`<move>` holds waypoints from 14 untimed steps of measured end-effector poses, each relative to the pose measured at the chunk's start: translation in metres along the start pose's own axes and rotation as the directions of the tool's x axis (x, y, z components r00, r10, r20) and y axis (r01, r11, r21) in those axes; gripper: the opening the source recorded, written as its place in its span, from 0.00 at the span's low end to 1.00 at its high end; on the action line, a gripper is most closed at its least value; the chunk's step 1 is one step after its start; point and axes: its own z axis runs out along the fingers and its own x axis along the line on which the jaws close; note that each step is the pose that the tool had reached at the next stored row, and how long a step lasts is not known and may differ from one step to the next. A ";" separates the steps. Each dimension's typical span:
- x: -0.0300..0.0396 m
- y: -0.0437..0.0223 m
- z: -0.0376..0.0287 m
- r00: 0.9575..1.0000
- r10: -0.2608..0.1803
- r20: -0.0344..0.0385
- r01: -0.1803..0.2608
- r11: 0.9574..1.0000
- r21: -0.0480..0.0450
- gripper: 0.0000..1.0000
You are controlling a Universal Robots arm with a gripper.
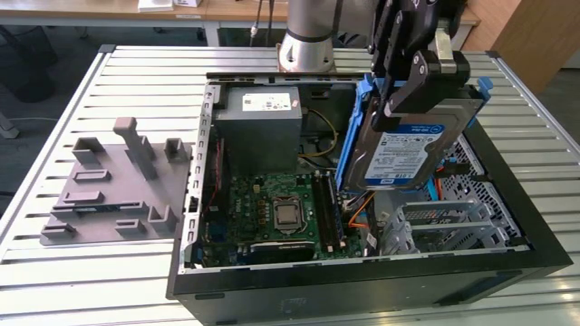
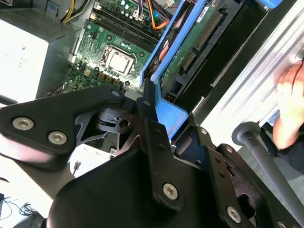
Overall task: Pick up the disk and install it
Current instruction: 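Insert the disk into the insertion slot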
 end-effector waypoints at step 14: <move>0.0002 0.0046 0.0000 1.000 0.000 0.000 0.000 1.000 0.000 0.36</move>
